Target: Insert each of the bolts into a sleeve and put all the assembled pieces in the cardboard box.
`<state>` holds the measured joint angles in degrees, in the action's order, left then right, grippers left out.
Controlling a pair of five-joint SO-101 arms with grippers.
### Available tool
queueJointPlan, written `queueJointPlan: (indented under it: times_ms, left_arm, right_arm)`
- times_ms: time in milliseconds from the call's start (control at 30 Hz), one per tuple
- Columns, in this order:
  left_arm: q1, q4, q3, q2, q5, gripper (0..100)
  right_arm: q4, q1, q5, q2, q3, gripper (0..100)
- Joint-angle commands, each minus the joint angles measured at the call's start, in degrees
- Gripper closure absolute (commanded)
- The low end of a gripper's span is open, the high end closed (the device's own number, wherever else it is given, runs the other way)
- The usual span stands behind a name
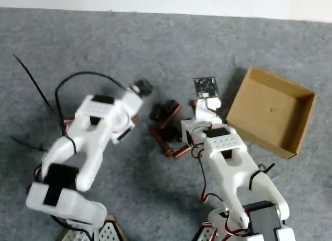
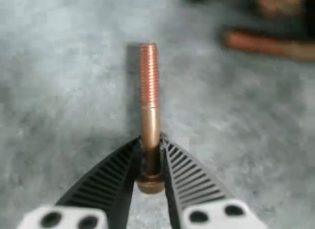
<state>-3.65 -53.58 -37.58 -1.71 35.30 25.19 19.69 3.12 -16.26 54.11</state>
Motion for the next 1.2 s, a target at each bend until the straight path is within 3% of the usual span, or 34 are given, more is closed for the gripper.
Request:
queueJointPlan:
  times_ms: [0, 133, 400, 567, 833, 1033, 1167]
  left_arm:
    - [0.75, 7.21, -6.29, -7.52, 4.13, 99]
    - [0.84, 11.25, -11.03, -11.21, 4.22, 99]
    - [0.75, 11.16, -11.47, -11.65, 4.84, 99]
    - [2.51, 10.20, -11.30, -11.65, 20.22, 99]
    - [7.16, -12.31, 0.84, -11.56, 43.69, 99]
    - [8.22, -15.21, 8.31, -11.47, 41.85, 97]
    - [8.40, -12.13, 9.19, -11.47, 31.03, 80]
  right_arm:
    - [-1.19, -0.40, -0.70, -2.59, -0.22, 99.5]
    - [-1.19, -0.40, -0.70, -2.59, -0.22, 99.5]
    - [-1.19, -0.40, -0.70, -2.51, -0.31, 99.5]
    - [-1.19, -0.40, -0.70, -2.51, -0.13, 99.5]
    - [-1.19, -0.31, -0.70, -2.51, -0.22, 99.5]
    - [-1.19, -0.31, -0.70, -2.51, -0.13, 99.5]
    - [-1.19, -0.31, -0.70, -2.51, -0.13, 99.5]
